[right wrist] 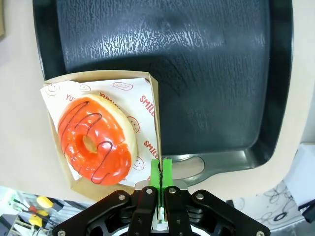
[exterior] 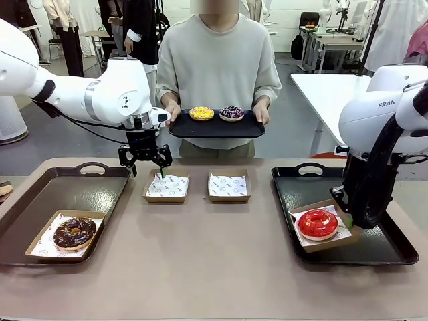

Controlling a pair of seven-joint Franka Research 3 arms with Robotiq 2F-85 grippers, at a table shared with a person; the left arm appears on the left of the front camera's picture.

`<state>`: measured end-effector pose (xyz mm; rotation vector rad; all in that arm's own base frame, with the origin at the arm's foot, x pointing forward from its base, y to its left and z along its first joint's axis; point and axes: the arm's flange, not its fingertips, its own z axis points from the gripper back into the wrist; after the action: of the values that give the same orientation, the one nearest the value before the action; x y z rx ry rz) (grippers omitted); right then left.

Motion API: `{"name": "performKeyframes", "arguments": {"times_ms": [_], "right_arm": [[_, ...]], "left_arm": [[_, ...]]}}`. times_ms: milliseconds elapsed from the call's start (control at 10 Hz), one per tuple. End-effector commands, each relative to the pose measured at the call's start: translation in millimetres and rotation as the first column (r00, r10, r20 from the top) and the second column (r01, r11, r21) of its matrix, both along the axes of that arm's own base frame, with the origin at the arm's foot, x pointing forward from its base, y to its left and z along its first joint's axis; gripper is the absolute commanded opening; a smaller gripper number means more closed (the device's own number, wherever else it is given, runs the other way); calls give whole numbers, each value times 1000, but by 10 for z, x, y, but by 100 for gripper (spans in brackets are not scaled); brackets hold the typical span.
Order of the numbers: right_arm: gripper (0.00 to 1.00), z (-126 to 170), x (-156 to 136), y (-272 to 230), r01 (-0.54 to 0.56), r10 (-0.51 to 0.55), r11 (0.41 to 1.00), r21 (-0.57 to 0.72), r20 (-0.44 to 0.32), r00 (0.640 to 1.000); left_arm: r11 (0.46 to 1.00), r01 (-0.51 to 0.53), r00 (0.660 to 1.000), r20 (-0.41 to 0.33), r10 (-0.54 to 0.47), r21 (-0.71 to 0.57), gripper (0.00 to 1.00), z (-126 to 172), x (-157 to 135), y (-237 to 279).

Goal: Individually package the donuts and arrange them on the tray.
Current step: Place the picked Paper togo box on the Handle tray while simultaneously picking up another Paper togo box from the table with the other hand.

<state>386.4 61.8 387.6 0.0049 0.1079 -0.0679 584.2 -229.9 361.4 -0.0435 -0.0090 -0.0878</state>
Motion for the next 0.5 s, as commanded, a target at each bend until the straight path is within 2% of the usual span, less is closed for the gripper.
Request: {"name": "performKeyframes", "arguments": {"times_ms": [0,400], "right_arm": [[1,-102,30,-37,-17,17,1000,-20,15,1000],[1,-149,80,-8,-2,3,999,-44,30,1000]], "left_arm": [[999,-24,1000,-3,24,43,100,-42,92,-38],[998,-25,1000,-7,25,51,100,-122,90,-1]]}}
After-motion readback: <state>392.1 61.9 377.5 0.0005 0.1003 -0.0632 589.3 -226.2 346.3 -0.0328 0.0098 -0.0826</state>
